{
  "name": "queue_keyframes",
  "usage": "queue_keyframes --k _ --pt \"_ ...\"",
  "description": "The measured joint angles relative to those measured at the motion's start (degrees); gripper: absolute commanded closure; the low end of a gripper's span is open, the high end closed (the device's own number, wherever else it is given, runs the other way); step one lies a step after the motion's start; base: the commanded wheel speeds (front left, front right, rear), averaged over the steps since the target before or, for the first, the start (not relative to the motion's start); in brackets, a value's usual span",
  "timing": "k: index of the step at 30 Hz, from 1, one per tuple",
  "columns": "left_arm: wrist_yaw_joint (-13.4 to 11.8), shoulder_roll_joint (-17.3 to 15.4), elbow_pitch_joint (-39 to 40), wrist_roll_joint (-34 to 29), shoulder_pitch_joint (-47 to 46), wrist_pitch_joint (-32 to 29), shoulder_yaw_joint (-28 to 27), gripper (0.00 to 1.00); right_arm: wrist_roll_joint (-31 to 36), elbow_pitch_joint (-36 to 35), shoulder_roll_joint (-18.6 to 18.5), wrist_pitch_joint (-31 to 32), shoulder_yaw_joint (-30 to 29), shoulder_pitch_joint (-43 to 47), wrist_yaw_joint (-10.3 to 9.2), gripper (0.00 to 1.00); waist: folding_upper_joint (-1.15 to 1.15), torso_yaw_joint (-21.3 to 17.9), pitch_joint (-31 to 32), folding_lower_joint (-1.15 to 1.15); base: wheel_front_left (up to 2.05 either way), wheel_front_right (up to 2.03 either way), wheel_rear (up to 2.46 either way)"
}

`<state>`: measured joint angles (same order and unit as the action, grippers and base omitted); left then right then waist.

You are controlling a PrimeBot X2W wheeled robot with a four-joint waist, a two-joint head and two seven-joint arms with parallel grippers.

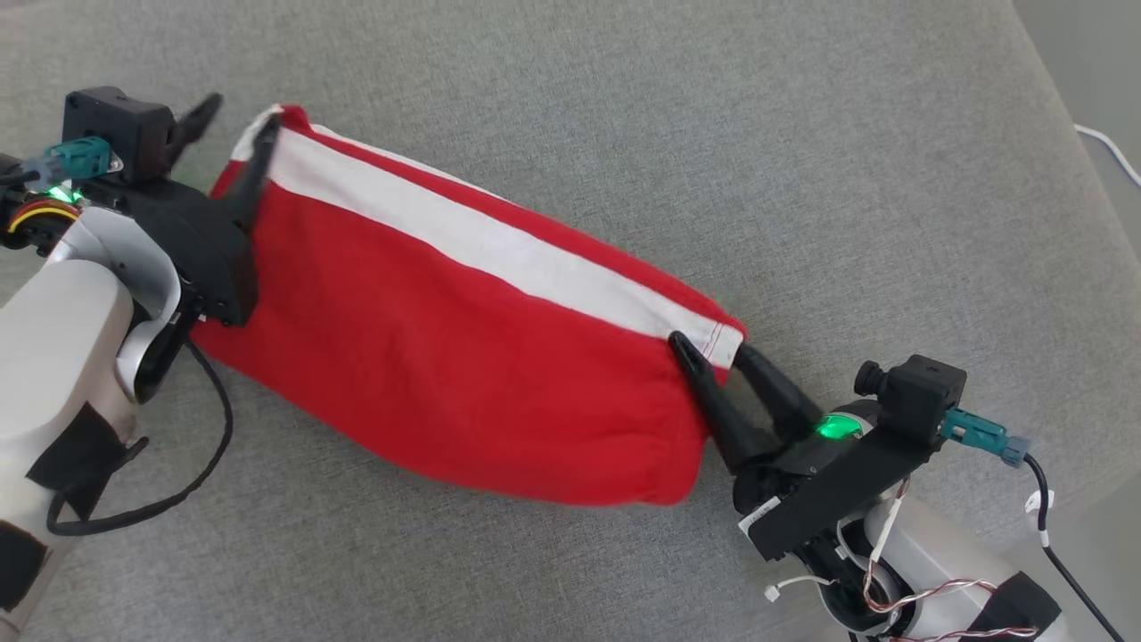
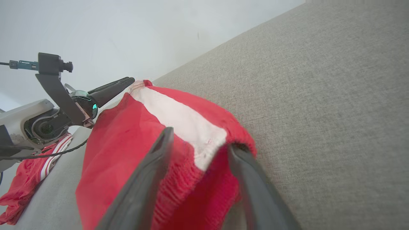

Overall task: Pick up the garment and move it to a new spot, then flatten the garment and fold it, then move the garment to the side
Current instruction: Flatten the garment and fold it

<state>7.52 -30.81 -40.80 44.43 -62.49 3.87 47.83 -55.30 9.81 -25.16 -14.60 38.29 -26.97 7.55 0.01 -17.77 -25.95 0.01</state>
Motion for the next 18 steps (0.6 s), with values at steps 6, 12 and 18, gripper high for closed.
queue_keyframes --k 6,12,18 --pt "0.0 0.7 -1.9 1.9 -0.4 3.5 2.3 0.00 1.3 0.3 -1.2 0.0 -1.8 2.2 0.00 0.00 0.00 0.5 2.1 -0.01 0.00 0.00 0.00" --pt "0.0 -1.0 -2.1 5.1 0.6 6.4 4.1 0.00 2.6 -2.5 -1.6 -0.1 -5.8 7.9 0.00 0.00 -0.01 1.2 5.5 -0.02 0.00 0.00 0.00" --pt "0.0 -3.7 -2.3 7.8 3.4 8.2 4.5 0.00 6.6 -4.3 0.8 -0.3 -10.2 11.1 0.00 0.00 -0.01 1.0 8.6 -0.02 0.00 0.00 0.00"
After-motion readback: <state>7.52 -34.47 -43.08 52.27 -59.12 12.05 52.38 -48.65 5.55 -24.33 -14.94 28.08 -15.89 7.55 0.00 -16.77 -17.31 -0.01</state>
